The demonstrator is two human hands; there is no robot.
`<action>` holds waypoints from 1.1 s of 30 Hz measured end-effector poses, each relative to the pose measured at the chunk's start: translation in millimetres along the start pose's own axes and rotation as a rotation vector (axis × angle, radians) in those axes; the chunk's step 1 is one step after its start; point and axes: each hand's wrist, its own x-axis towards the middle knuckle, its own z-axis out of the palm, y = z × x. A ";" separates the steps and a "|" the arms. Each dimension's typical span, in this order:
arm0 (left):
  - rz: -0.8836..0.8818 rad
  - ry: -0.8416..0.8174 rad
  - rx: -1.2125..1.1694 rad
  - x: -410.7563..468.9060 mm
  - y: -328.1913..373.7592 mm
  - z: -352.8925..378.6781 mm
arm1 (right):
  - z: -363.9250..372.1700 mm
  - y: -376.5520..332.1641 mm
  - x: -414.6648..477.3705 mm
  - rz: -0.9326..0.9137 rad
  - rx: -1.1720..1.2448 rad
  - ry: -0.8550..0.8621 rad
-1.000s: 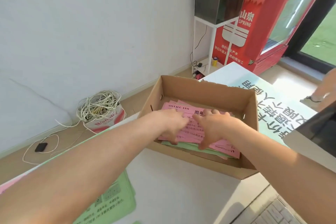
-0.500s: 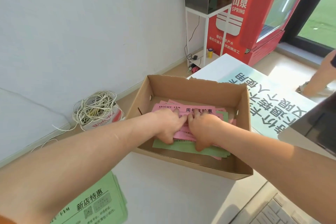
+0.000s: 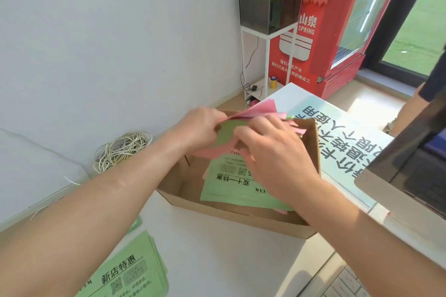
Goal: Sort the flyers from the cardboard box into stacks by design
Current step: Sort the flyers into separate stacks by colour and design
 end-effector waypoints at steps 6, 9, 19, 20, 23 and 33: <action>-0.005 0.395 -0.068 -78.8 6.6 -80.2 | 7.1 -76.6 -70.1 0.120 0.060 -0.427; 0.087 0.469 0.006 -138.8 20.9 -76.1 | 21.3 -81.6 -70.9 0.227 0.035 -0.501; 0.246 0.326 0.282 -221.1 14.1 47.1 | 21.6 -8.0 -74.7 0.845 1.091 -0.431; 0.237 0.265 0.301 -215.1 16.5 61.3 | 21.3 -4.0 -85.2 0.836 1.094 -0.507; 0.200 0.058 0.345 -201.1 22.9 98.7 | 35.3 5.9 -106.1 0.706 0.771 -0.820; 0.025 -0.158 0.419 -183.3 48.3 113.4 | 51.9 -11.6 -108.4 0.380 0.147 -0.679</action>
